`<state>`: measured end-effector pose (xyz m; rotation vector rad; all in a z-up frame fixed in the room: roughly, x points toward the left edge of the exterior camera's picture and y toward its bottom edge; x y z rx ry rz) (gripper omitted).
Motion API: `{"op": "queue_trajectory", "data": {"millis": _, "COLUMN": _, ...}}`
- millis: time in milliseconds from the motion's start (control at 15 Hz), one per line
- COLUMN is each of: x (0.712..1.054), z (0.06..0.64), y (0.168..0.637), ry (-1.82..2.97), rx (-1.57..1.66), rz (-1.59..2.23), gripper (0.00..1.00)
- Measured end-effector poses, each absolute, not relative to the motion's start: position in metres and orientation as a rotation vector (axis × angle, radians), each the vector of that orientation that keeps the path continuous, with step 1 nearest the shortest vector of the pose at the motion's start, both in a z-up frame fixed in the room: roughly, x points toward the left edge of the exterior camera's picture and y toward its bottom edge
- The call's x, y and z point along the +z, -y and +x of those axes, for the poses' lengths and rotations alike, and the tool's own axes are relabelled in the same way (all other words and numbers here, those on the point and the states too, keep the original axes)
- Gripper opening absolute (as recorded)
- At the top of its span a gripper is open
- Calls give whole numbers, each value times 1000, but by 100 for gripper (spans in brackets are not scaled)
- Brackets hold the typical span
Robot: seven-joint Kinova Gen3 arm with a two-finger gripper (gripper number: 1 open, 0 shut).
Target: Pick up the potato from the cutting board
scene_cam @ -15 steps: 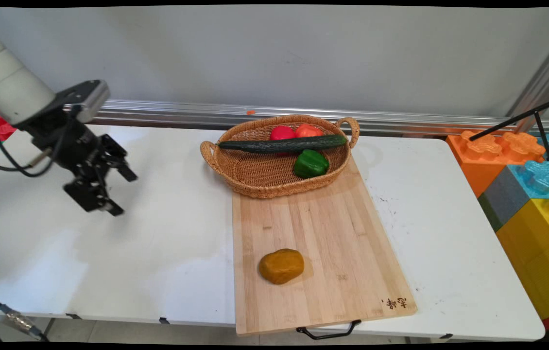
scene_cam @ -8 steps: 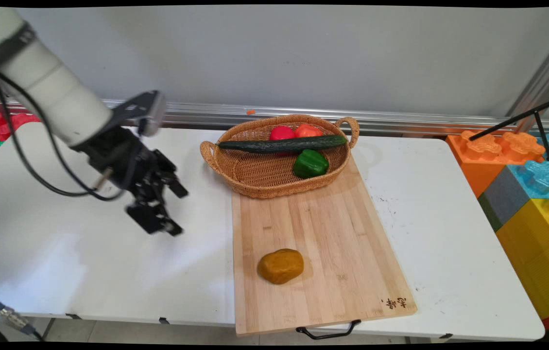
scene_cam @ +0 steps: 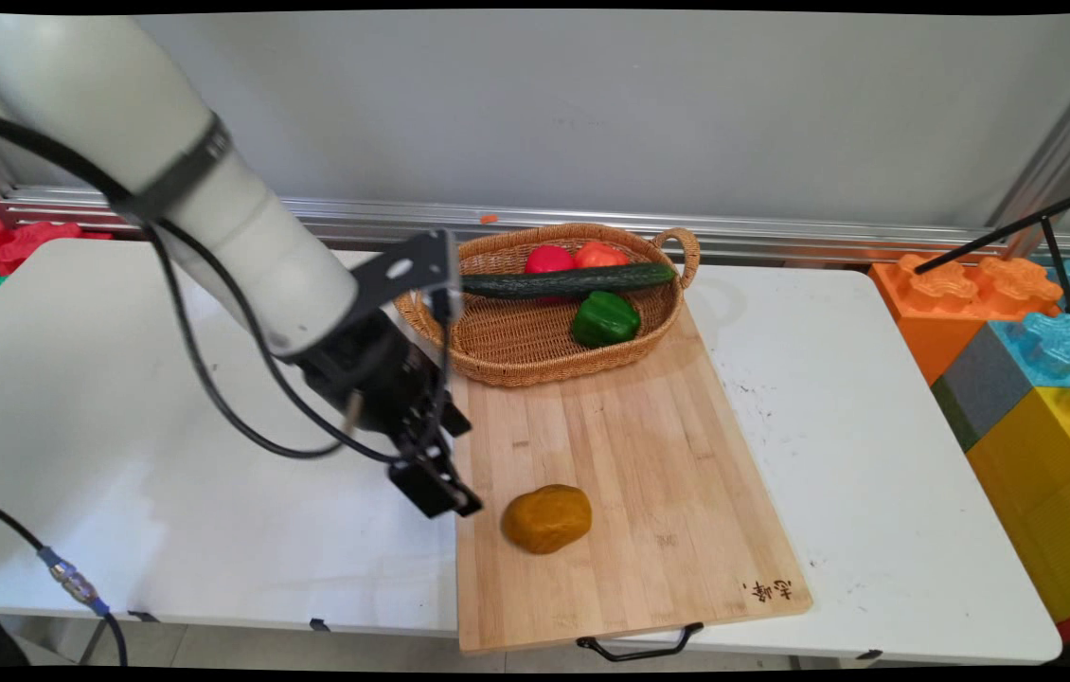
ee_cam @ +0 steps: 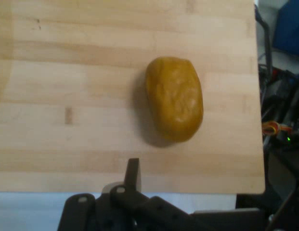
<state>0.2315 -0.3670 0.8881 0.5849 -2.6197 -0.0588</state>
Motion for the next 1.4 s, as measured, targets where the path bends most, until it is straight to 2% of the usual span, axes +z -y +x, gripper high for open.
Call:
{"op": "queue_trajectory", "data": {"millis": 1067, "x": 791, "z": 172, "y": 366, "ry": 2570, "rx": 20, "rz": 646, "gripper": 100}}
{"op": "queue_trajectory", "data": {"millis": 1400, "x": 773, "z": 163, "y": 370, "ry": 2558, "rx": 38, "rz": 642, "gripper": 100}}
